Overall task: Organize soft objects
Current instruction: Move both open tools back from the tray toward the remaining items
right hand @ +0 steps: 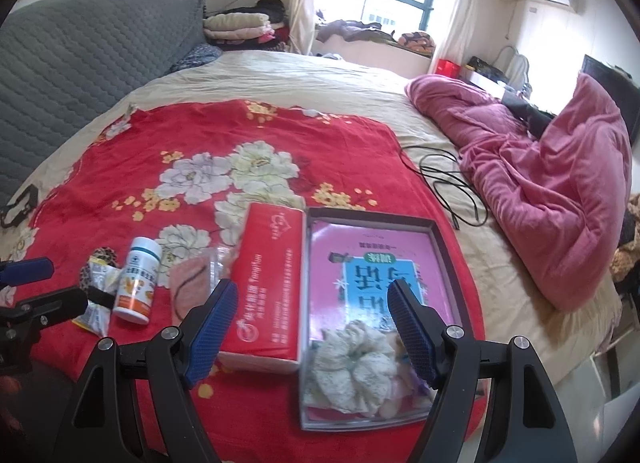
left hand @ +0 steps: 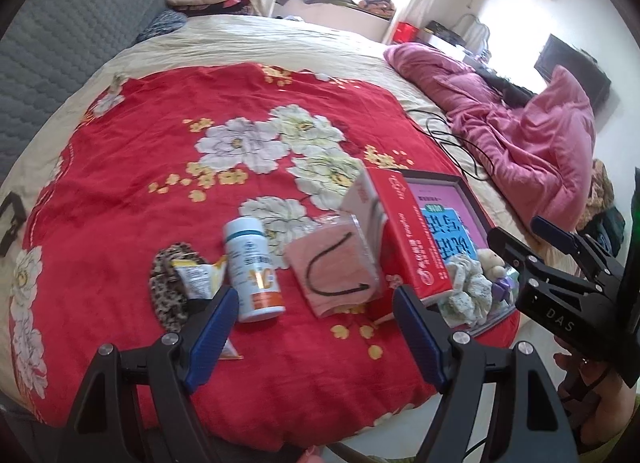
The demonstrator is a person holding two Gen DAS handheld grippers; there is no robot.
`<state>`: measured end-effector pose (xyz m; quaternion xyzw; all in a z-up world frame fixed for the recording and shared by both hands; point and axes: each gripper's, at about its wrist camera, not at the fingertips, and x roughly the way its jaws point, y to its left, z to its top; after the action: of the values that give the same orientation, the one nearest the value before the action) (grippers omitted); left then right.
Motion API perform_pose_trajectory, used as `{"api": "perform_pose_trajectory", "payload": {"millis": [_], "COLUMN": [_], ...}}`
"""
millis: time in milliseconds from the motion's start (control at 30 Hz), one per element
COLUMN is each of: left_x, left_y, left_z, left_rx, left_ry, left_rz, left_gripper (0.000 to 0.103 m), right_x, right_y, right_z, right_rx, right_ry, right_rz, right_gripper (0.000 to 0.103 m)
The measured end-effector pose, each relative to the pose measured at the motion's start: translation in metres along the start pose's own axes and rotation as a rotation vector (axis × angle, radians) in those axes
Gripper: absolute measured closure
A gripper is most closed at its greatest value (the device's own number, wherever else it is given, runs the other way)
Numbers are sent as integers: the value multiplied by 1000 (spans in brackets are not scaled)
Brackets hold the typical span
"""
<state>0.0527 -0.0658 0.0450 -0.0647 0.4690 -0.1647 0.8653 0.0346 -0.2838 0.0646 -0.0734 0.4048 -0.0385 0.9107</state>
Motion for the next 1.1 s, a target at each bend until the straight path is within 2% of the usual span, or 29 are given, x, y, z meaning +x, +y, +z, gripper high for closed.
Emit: {"api": "perform_pose_trajectory", "payload": {"millis": [833, 1100], "left_x": [-37, -28], "left_y": [88, 106], "left_z": [-10, -26], "left_rx": [-115, -124], "left_ry": [-41, 4], "left_rz": [63, 86], "left_gripper": [24, 24], "right_x": [-9, 1], "right_y": [75, 91], "right_z": [14, 6], "right_rx": [-101, -127], "right_ry": [-19, -6], "right_rz": [56, 83], "right_gripper": [25, 25]}}
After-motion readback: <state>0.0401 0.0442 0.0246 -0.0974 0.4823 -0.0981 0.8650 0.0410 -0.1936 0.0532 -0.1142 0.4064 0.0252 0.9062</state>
